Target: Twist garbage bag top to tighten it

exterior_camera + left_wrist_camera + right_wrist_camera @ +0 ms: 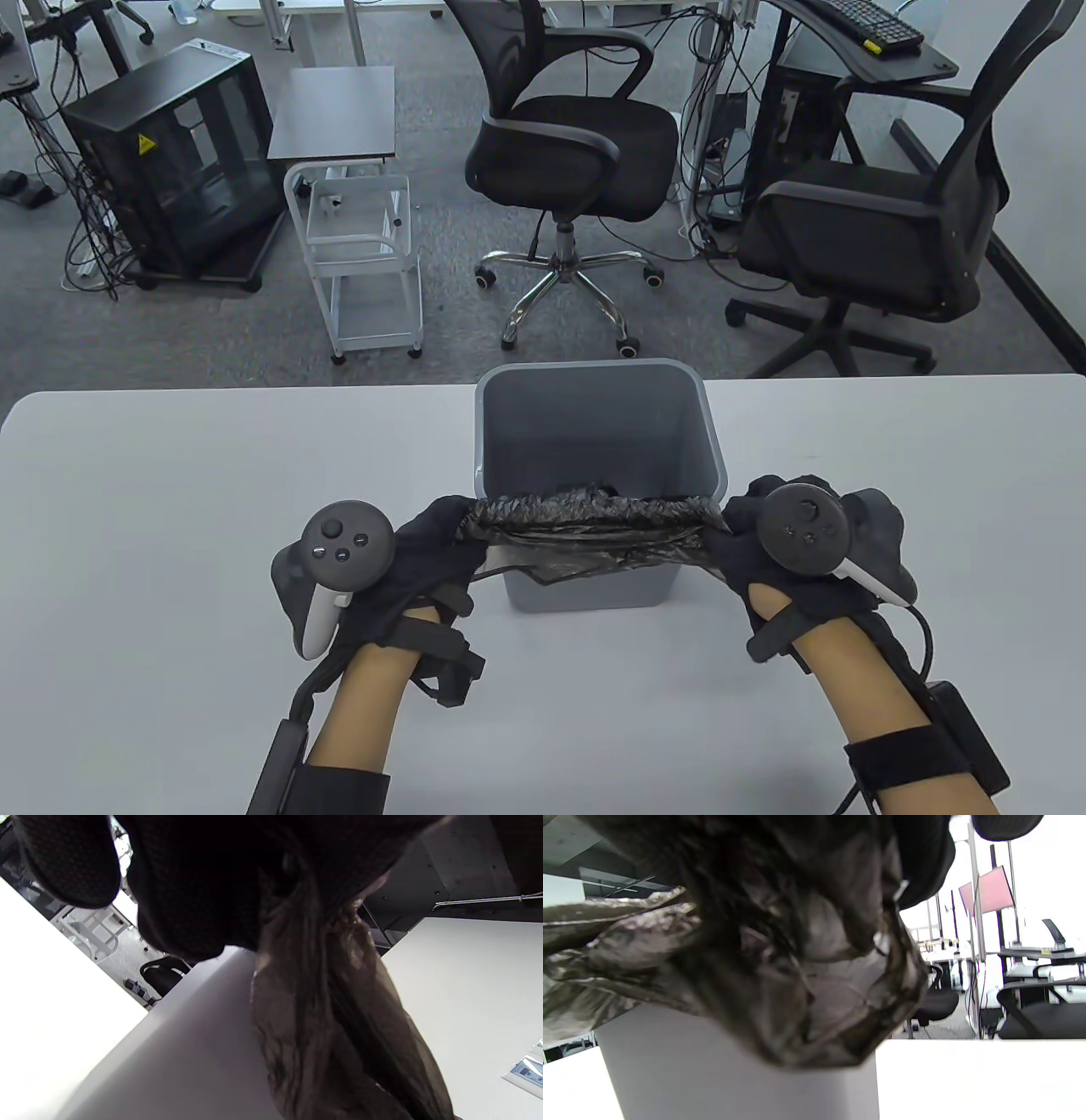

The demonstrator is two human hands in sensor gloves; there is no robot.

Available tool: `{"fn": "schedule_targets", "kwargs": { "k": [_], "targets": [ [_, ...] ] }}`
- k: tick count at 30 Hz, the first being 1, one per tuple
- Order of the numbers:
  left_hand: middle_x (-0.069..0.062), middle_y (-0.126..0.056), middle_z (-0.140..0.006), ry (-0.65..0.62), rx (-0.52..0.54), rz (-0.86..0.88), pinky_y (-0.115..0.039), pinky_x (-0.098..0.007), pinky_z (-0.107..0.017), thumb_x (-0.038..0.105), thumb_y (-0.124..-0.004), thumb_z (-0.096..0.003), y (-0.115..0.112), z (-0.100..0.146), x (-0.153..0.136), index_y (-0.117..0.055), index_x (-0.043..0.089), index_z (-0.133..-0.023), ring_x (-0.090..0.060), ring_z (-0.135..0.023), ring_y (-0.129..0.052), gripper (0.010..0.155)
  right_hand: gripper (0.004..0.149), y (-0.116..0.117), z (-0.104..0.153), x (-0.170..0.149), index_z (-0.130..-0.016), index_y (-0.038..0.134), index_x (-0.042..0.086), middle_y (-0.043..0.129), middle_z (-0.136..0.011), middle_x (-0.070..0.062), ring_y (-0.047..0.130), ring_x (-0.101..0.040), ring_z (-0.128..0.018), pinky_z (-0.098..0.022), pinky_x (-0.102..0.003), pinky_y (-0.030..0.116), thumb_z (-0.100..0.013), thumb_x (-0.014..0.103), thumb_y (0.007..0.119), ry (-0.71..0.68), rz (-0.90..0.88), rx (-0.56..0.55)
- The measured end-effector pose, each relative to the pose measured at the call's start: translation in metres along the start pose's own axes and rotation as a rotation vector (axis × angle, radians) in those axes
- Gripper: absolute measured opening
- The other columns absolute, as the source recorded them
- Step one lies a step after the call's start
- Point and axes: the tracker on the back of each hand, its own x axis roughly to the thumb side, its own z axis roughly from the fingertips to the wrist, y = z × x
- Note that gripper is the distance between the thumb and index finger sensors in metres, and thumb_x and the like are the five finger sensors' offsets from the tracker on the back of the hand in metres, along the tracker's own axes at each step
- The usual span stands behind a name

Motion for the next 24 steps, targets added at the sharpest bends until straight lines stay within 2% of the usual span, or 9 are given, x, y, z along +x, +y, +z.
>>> {"fn": "schedule_targets", "kwargs": {
  "k": [8,14,17,21,24],
  "targets": [
    [-0.004,-0.102,-0.071,-0.117,0.088,-0.099,-0.078,-0.065,-0.051,0.029,-0.088,-0.0429,0.012,0.002,0.038,-0.092,0.032,-0.081,-0.029,-0.055,-0.103,0.039,0.035,-0.020,-0.002,0.024,-0.051,0.093,0.015,0.084,-0.073,-0.007,0.084,-0.034,-0.063,-0.062,-0.071,0.055,-0.048,0.049,0.086,-0.038,0.113,-0.130],
    [-0.001,-0.101,-0.074,-0.248,0.164,-0.154,-0.078,-0.063,-0.053,0.028,-0.087,-0.0425,0.009,-0.002,0.072,-0.091,0.036,-0.081,-0.029,-0.058,-0.102,0.040,0.035,-0.030,-0.006,0.044,-0.060,0.091,0.016,0.081,-0.079,-0.009,0.081,-0.035,-0.068,-0.063,-0.071,0.053,-0.048,0.048,0.084,-0.092,0.106,-0.208],
    [0.000,-0.100,-0.073,-0.289,0.137,-0.178,-0.078,-0.063,-0.054,0.028,-0.087,-0.0424,0.002,-0.006,0.087,-0.089,0.036,-0.085,-0.028,-0.058,-0.102,0.043,0.036,-0.032,-0.008,0.053,-0.065,0.090,0.016,0.079,-0.081,-0.009,0.080,-0.036,-0.070,-0.063,-0.071,0.053,-0.048,0.047,0.084,-0.121,0.086,-0.224],
    [0.001,-0.100,-0.073,-0.347,0.032,-0.157,-0.078,-0.063,-0.054,0.027,-0.089,-0.0422,-0.009,-0.011,0.103,-0.071,0.041,-0.101,-0.028,-0.058,-0.102,0.063,0.040,-0.037,-0.009,0.063,-0.076,0.086,0.019,0.078,-0.085,-0.011,0.080,-0.037,-0.073,-0.063,-0.072,0.053,-0.048,0.047,0.082,-0.159,0.016,-0.265],
    [0.001,-0.101,-0.071,-0.386,-0.052,-0.137,-0.079,-0.063,-0.054,0.028,-0.090,-0.0411,-0.020,-0.016,0.111,-0.062,0.039,-0.105,-0.028,-0.057,-0.104,0.071,0.043,-0.041,-0.007,0.070,-0.082,0.084,0.020,0.077,-0.087,-0.011,0.079,-0.038,-0.076,-0.063,-0.073,0.050,-0.049,0.047,0.081,-0.218,-0.143,-0.276]
  ]
}}
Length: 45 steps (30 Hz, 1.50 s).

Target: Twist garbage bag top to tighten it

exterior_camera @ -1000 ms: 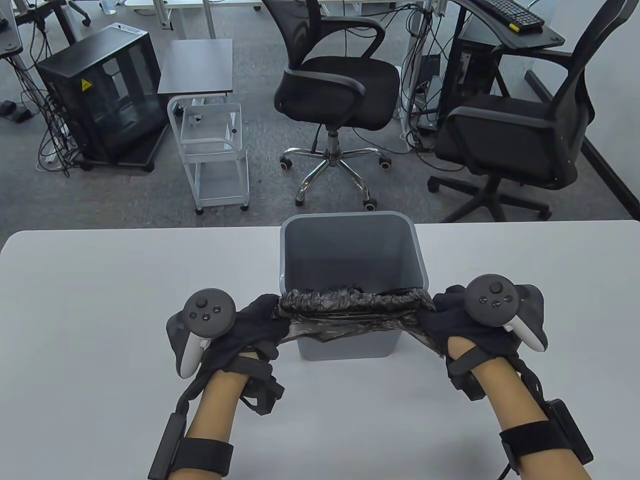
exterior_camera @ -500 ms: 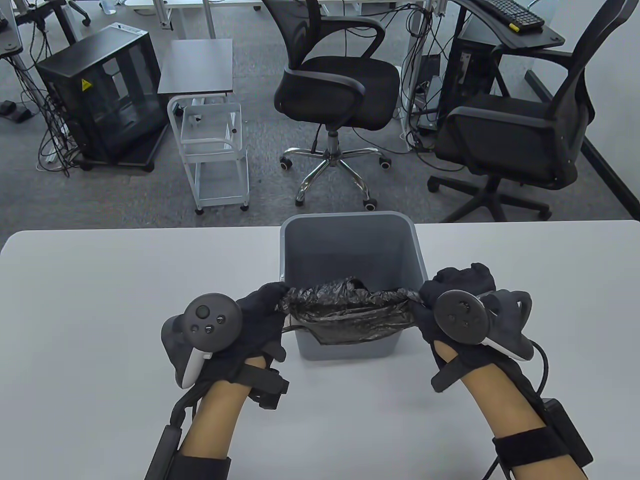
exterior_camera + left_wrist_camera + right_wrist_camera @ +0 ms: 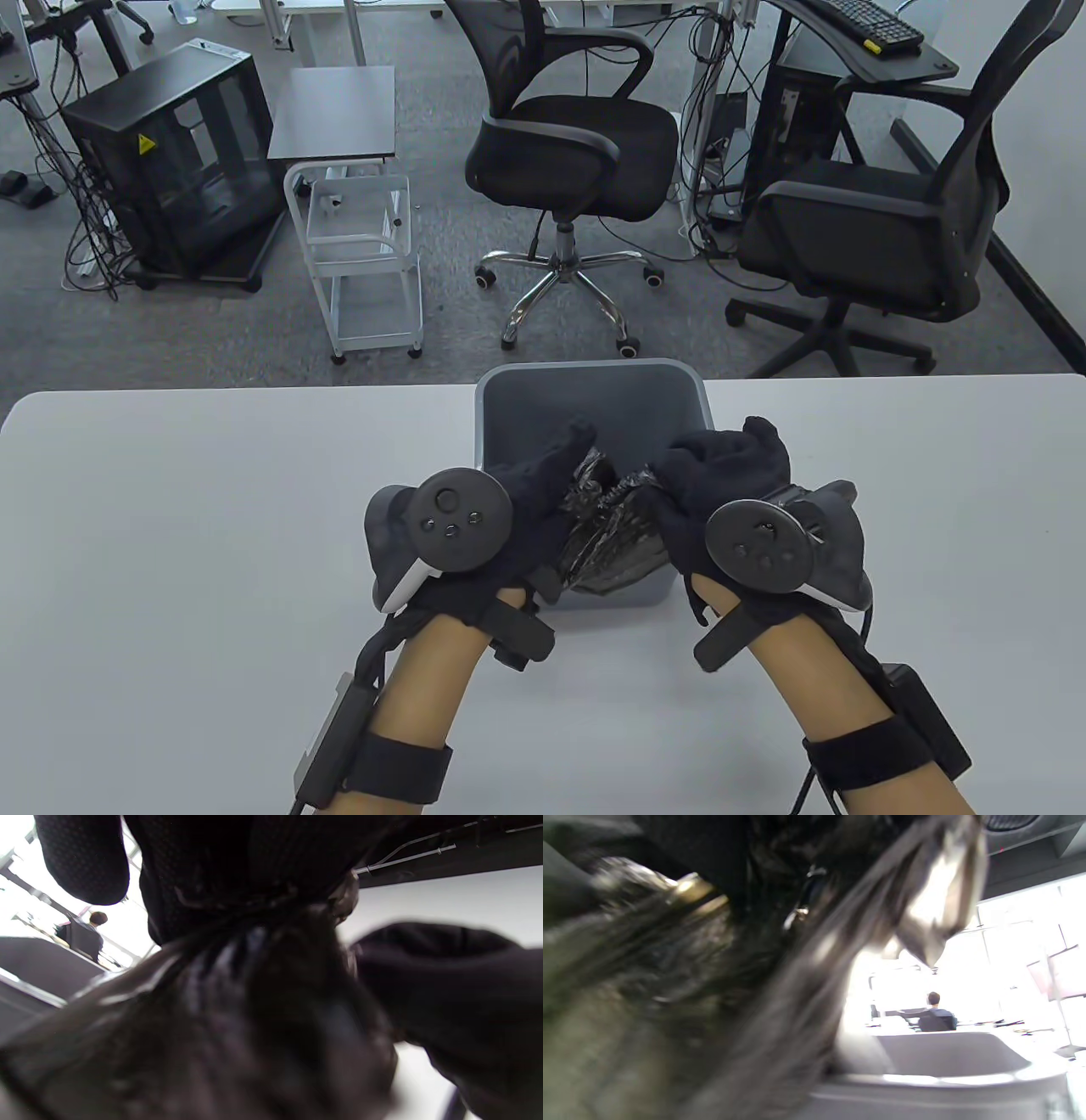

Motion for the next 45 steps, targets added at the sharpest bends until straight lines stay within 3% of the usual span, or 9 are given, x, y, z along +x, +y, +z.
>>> {"fn": "schedule_targets", "kwargs": {
  "k": [5,9,15,23,33,37,40,42,45],
  "targets": [
    [0.001,-0.101,-0.068,-0.027,-0.074,0.138,-0.079,-0.063,-0.054,0.030,-0.094,-0.0398,-0.017,-0.007,0.004,-0.062,0.032,-0.105,-0.027,-0.055,-0.104,0.073,0.045,-0.003,0.000,0.011,-0.083,0.086,0.018,0.077,-0.089,-0.011,0.078,-0.039,-0.078,-0.063,-0.075,0.047,-0.049,0.046,0.082,-0.032,-0.186,0.026],
    [0.001,-0.103,-0.062,0.033,-0.026,0.216,-0.081,-0.062,-0.050,0.033,-0.096,-0.0373,-0.018,-0.010,-0.002,-0.086,0.022,-0.088,-0.025,-0.049,-0.107,0.053,0.052,-0.003,0.002,0.005,-0.086,0.086,0.015,0.079,-0.088,-0.013,0.077,-0.041,-0.079,-0.063,-0.077,0.044,-0.051,0.053,0.077,-0.059,-0.310,0.096],
    [0.000,-0.103,-0.061,0.145,0.034,0.293,-0.078,-0.065,-0.053,0.034,-0.094,-0.0390,-0.010,-0.014,-0.015,-0.092,0.030,-0.081,-0.025,-0.049,-0.106,0.042,0.065,-0.022,0.017,-0.026,-0.101,0.073,0.015,0.066,-0.100,-0.021,0.064,-0.050,-0.088,-0.062,-0.080,0.036,-0.054,0.060,0.071,0.002,-0.546,-0.066],
    [0.002,-0.102,-0.062,0.270,0.126,0.495,-0.076,-0.065,-0.055,0.035,-0.092,-0.0402,0.010,-0.021,-0.029,-0.089,0.031,-0.082,-0.023,-0.049,-0.106,0.042,0.079,-0.005,0.047,-0.064,-0.113,0.036,0.021,0.034,-0.112,-0.023,0.038,-0.054,-0.099,-0.063,-0.080,0.031,-0.053,0.050,0.077,0.124,-0.124,0.094],
    [0.003,-0.102,-0.063,0.227,0.094,0.654,-0.076,-0.065,-0.055,0.036,-0.092,-0.0407,0.004,-0.024,-0.003,-0.089,0.033,-0.082,-0.022,-0.050,-0.106,0.042,0.102,0.035,0.030,-0.024,-0.111,0.020,0.015,0.022,-0.110,-0.025,0.031,-0.057,-0.098,-0.062,-0.080,0.029,-0.046,0.066,0.080,0.048,-0.014,0.090],
    [0.001,-0.085,-0.085,0.226,-0.005,0.611,-0.061,-0.071,-0.062,0.036,-0.095,-0.0387,-0.003,-0.021,0.002,-0.093,0.034,-0.078,-0.030,-0.080,-0.085,0.039,0.095,0.028,0.014,-0.012,-0.111,0.026,0.015,0.028,-0.110,-0.026,0.037,-0.057,-0.096,-0.062,-0.079,0.032,-0.048,0.064,0.077,0.085,-0.144,-0.029],
    [-0.001,-0.061,-0.106,0.203,-0.192,0.608,-0.047,-0.074,-0.067,0.038,-0.095,-0.0403,-0.009,-0.019,0.003,-0.092,0.035,-0.079,-0.035,-0.100,-0.056,0.039,0.070,0.026,0.007,-0.006,-0.106,0.063,0.019,0.039,-0.110,-0.025,0.045,-0.056,-0.095,-0.061,-0.079,0.034,-0.050,0.060,0.075,0.096,-0.250,-0.115],
    [-0.003,-0.061,-0.106,0.188,-0.149,0.636,-0.045,-0.075,-0.066,0.040,-0.095,-0.0405,-0.007,-0.015,0.001,-0.093,0.034,-0.080,-0.037,-0.100,-0.054,0.040,0.058,0.024,0.007,-0.008,-0.097,0.076,0.021,0.046,-0.109,-0.024,0.051,-0.054,-0.094,-0.062,-0.078,0.037,-0.051,0.056,0.074,0.118,-0.247,-0.148],
    [-0.005,-0.042,-0.115,0.141,-0.146,0.659,-0.040,-0.076,-0.067,0.048,-0.091,-0.0430,0.003,-0.005,-0.003,-0.074,0.035,-0.101,-0.038,-0.106,-0.041,0.062,0.045,0.023,0.008,-0.014,-0.085,0.087,0.022,0.053,-0.107,-0.022,0.054,-0.053,-0.094,-0.062,-0.078,0.038,-0.053,0.050,0.073,0.146,-0.303,-0.167]
  ]
}}
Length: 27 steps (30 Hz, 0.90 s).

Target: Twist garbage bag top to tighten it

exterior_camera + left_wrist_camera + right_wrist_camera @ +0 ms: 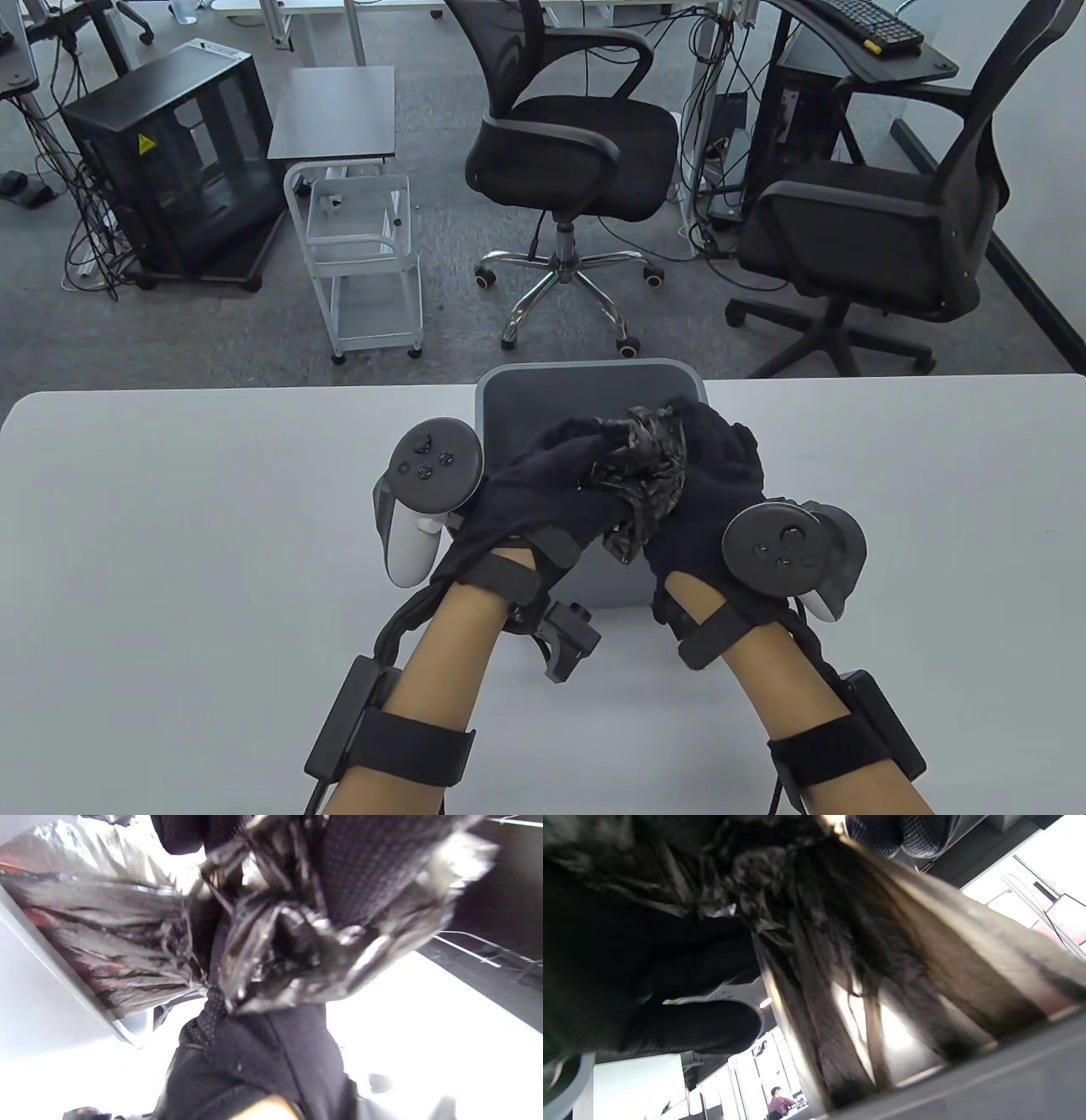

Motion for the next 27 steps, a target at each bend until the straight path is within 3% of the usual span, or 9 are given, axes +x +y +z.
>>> {"fn": "schedule_targets", "kwargs": {
  "k": [5,9,15,21,22,24,25,27],
  "targets": [
    [-0.005,-0.031,-0.118,-0.005,0.131,-0.062,-0.037,-0.076,-0.068,0.052,-0.090,-0.0438,0.030,0.027,-0.008,-0.061,0.040,-0.108,-0.038,-0.108,-0.032,0.072,0.045,-0.007,-0.004,-0.018,-0.084,0.087,0.021,0.053,-0.107,-0.024,0.053,-0.054,-0.093,-0.061,-0.078,0.037,-0.053,0.050,0.073,0.151,-0.171,-0.014],
    [-0.005,-0.024,-0.118,0.062,0.104,-0.179,-0.032,-0.076,-0.068,0.052,-0.091,-0.0436,0.034,0.033,-0.019,-0.054,0.043,-0.110,-0.039,-0.108,-0.025,0.076,0.045,-0.005,-0.004,-0.024,-0.085,0.087,0.021,0.052,-0.107,-0.024,0.050,-0.054,-0.094,-0.061,-0.079,0.035,-0.054,0.051,0.073,0.204,-0.243,0.008],
    [-0.004,-0.005,-0.117,0.136,-0.089,-0.343,-0.020,-0.079,-0.067,0.054,-0.090,-0.0442,-0.010,0.016,-0.028,-0.027,0.039,-0.113,-0.040,-0.108,-0.005,0.095,0.047,0.002,-0.003,-0.025,-0.085,0.088,0.020,0.050,-0.107,-0.024,0.045,-0.055,-0.095,-0.061,-0.079,0.031,-0.054,0.052,0.072,0.222,-0.318,0.042],
    [-0.003,-0.008,-0.117,0.088,0.001,-0.400,-0.021,-0.078,-0.067,0.055,-0.091,-0.0424,-0.046,-0.014,-0.030,-0.027,0.033,-0.113,-0.039,-0.108,-0.007,0.098,0.052,0.007,-0.001,-0.019,-0.085,0.087,0.015,0.046,-0.108,-0.025,0.037,-0.056,-0.096,-0.060,-0.079,0.026,-0.054,0.054,0.071,0.190,-0.378,0.119],
    [-0.003,-0.009,-0.117,0.095,0.020,-0.399,-0.022,-0.078,-0.067,0.056,-0.090,-0.0420,-0.048,-0.017,-0.031,-0.030,0.032,-0.113,-0.038,-0.108,-0.008,0.096,0.054,0.007,-0.001,-0.018,-0.084,0.086,0.012,0.046,-0.108,-0.024,0.037,-0.055,-0.096,-0.061,-0.079,0.026,-0.054,0.054,0.071,0.186,-0.376,0.131],
    [-0.004,-0.019,-0.117,0.117,0.106,-0.337,-0.024,-0.077,-0.067,0.055,-0.089,-0.0428,-0.048,-0.022,-0.035,-0.054,0.032,-0.106,-0.039,-0.108,-0.013,0.076,0.055,0.006,0.002,-0.017,-0.083,0.084,0.009,0.046,-0.109,-0.024,0.035,-0.055,-0.097,-0.061,-0.079,0.026,-0.054,0.053,0.072,0.168,-0.382,0.179],
    [-0.006,-0.029,-0.118,0.111,0.184,-0.284,-0.027,-0.077,-0.067,0.051,-0.090,-0.0422,-0.046,-0.024,-0.036,-0.074,0.031,-0.095,-0.039,-0.108,-0.019,0.059,0.057,0.006,0.004,-0.017,-0.086,0.082,0.009,0.043,-0.110,-0.024,0.031,-0.055,-0.097,-0.061,-0.079,0.023,-0.054,0.054,0.072,0.159,-0.389,0.217],
    [-0.005,-0.038,-0.117,0.095,0.181,-0.262,-0.027,-0.076,-0.068,0.045,-0.090,-0.0425,-0.044,-0.029,-0.038,-0.084,0.030,-0.085,-0.038,-0.109,-0.023,0.046,0.063,0.003,0.010,-0.020,-0.097,0.075,0.010,0.033,-0.111,-0.025,0.024,-0.056,-0.097,-0.060,-0.079,0.019,-0.054,0.057,0.071,0.146,-0.426,0.263]
  ]
}}
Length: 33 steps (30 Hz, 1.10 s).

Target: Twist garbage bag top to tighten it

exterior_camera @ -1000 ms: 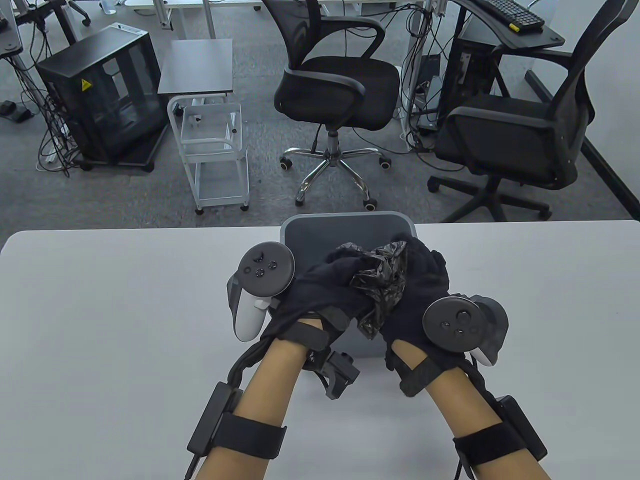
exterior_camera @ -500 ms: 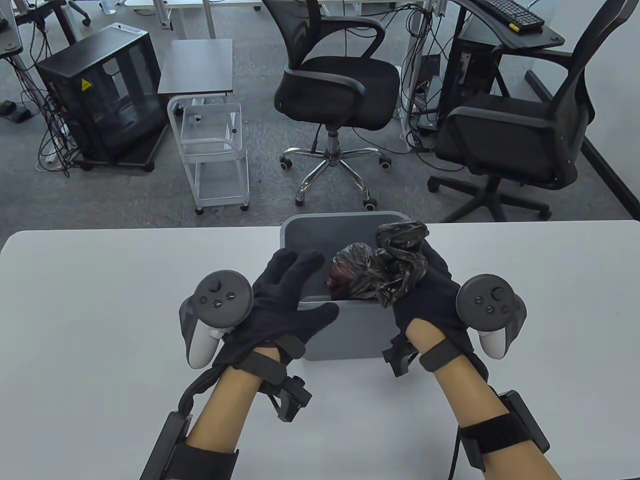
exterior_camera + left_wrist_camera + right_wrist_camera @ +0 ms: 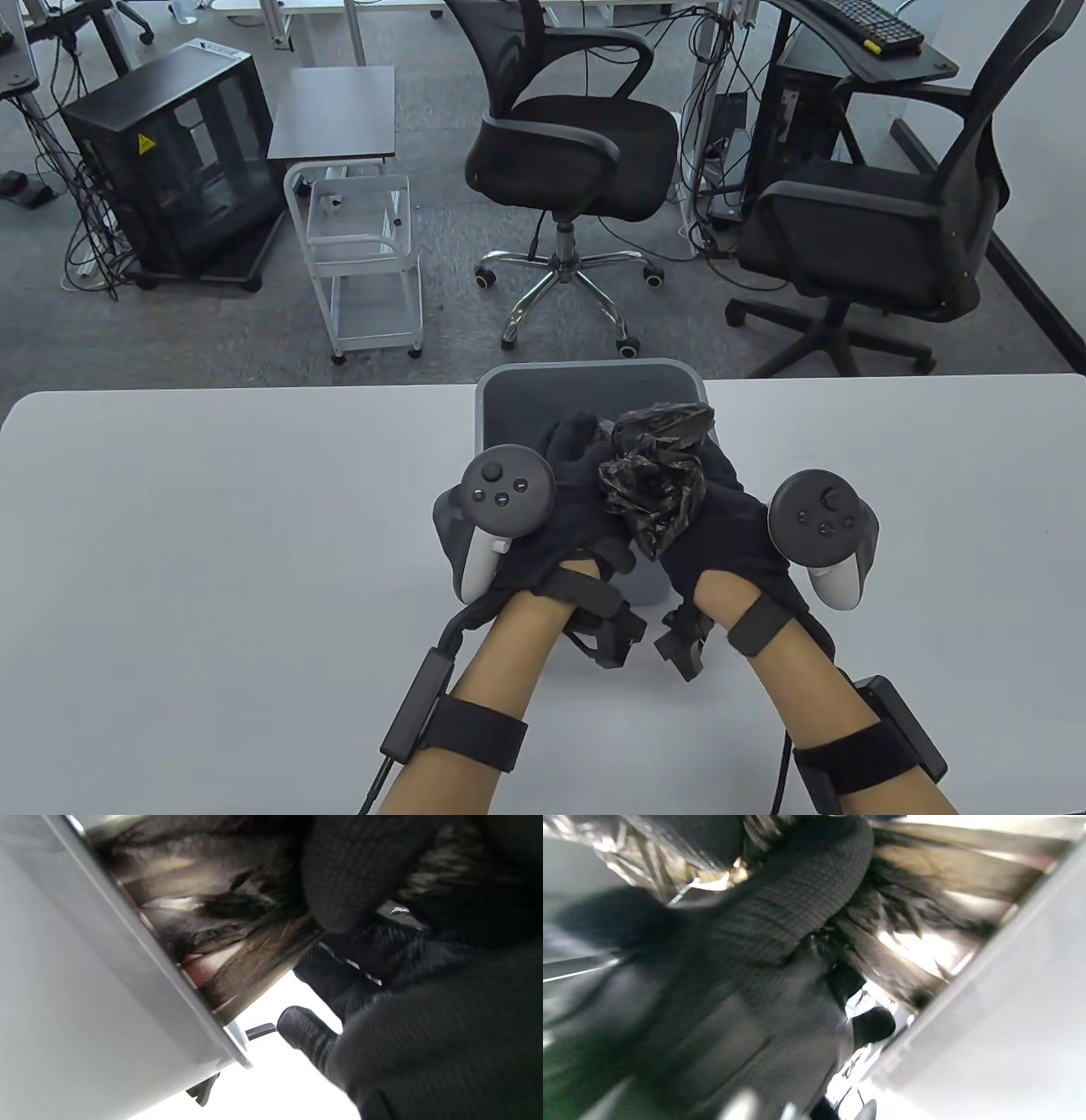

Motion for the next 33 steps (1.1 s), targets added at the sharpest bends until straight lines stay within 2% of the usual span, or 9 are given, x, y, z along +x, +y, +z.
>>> {"fn": "schedule_targets", "kwargs": {
  "k": [2,9,16,18,21,23,26,30,33],
  "targets": [
    [-0.004,-0.040,-0.117,0.018,0.001,-0.017,-0.029,-0.076,-0.068,0.046,-0.085,-0.0455,0.003,-0.003,-0.001,-0.086,0.030,-0.084,-0.037,-0.109,-0.025,0.041,0.072,-0.004,0.008,-0.003,-0.108,0.058,0.013,0.026,-0.111,-0.027,0.019,-0.057,-0.097,-0.059,-0.079,0.016,-0.054,0.059,0.072,-0.027,-0.050,-0.027],
    [-0.005,-0.037,-0.117,0.064,0.014,0.153,-0.028,-0.074,-0.068,0.045,-0.082,-0.0475,0.021,-0.012,-0.002,-0.085,0.031,-0.085,-0.037,-0.108,-0.023,0.040,0.088,-0.018,0.023,-0.029,-0.113,0.033,0.012,0.015,-0.109,-0.027,0.013,-0.058,-0.096,-0.060,-0.078,0.015,-0.053,0.061,0.075,0.013,0.006,-0.047],
    [-0.005,-0.034,-0.117,0.021,-0.033,0.127,-0.027,-0.074,-0.069,0.046,-0.082,-0.0480,0.023,-0.013,0.020,-0.085,0.032,-0.085,-0.037,-0.108,-0.019,0.040,0.096,-0.002,-0.003,-0.012,-0.112,0.022,0.014,0.007,-0.108,-0.027,0.010,-0.058,-0.095,-0.059,-0.079,0.015,-0.050,0.063,0.078,0.028,0.161,-0.055],
    [-0.005,-0.035,-0.117,0.017,-0.092,0.133,-0.026,-0.074,-0.069,0.046,-0.083,-0.0480,0.019,-0.011,0.029,-0.086,0.032,-0.085,-0.037,-0.108,-0.019,0.040,0.092,0.006,-0.015,-0.003,-0.112,0.029,0.013,0.008,-0.108,-0.028,0.011,-0.058,-0.094,-0.059,-0.079,0.016,-0.051,0.061,0.077,0.066,0.205,-0.054],
    [-0.007,-0.036,-0.117,0.007,-0.118,0.150,-0.027,-0.074,-0.069,0.048,-0.084,-0.0479,0.020,-0.007,0.036,-0.084,0.028,-0.087,-0.038,-0.108,-0.020,0.044,0.063,0.009,-0.022,-0.004,-0.101,0.063,0.016,0.023,-0.109,-0.028,0.021,-0.058,-0.095,-0.059,-0.078,0.021,-0.052,0.055,0.076,0.117,0.065,-0.157],
    [-0.007,-0.027,-0.118,-0.042,-0.154,0.159,-0.026,-0.075,-0.068,0.052,-0.084,-0.0472,0.023,-0.002,0.040,-0.067,0.035,-0.101,-0.039,-0.108,-0.017,0.059,0.046,0.010,-0.025,-0.007,-0.089,0.080,0.017,0.033,-0.108,-0.028,0.028,-0.058,-0.095,-0.060,-0.078,0.024,-0.054,0.048,0.074,0.134,-0.073,-0.212],
    [-0.005,-0.011,-0.117,-0.087,-0.173,0.175,-0.024,-0.075,-0.069,0.056,-0.084,-0.0473,0.033,0.010,0.042,-0.032,0.039,-0.112,-0.039,-0.108,-0.012,0.084,0.043,0.007,-0.026,-0.012,-0.085,0.083,0.017,0.039,-0.108,-0.028,0.034,-0.060,-0.094,-0.060,-0.079,0.029,-0.055,0.046,0.073,0.164,-0.148,-0.272],
    [-0.004,-0.012,-0.117,-0.109,-0.040,0.024,-0.025,-0.076,-0.069,0.055,-0.086,-0.0462,0.060,0.025,0.032,-0.029,0.038,-0.112,-0.038,-0.109,-0.012,0.089,0.044,-0.001,-0.025,-0.018,-0.087,0.082,0.018,0.038,-0.108,-0.029,0.036,-0.064,-0.092,-0.059,-0.079,0.033,-0.055,0.046,0.072,0.192,-0.240,-0.294],
    [-0.003,-0.010,-0.117,-0.059,-0.057,-0.100,-0.025,-0.076,-0.069,0.055,-0.088,-0.0451,0.065,0.028,0.020,-0.024,0.038,-0.112,-0.038,-0.109,-0.011,0.094,0.044,-0.002,-0.025,-0.018,-0.089,0.080,0.018,0.036,-0.108,-0.030,0.037,-0.066,-0.090,-0.059,-0.080,0.036,-0.056,0.046,0.071,0.194,-0.246,-0.280]
  ]
}}
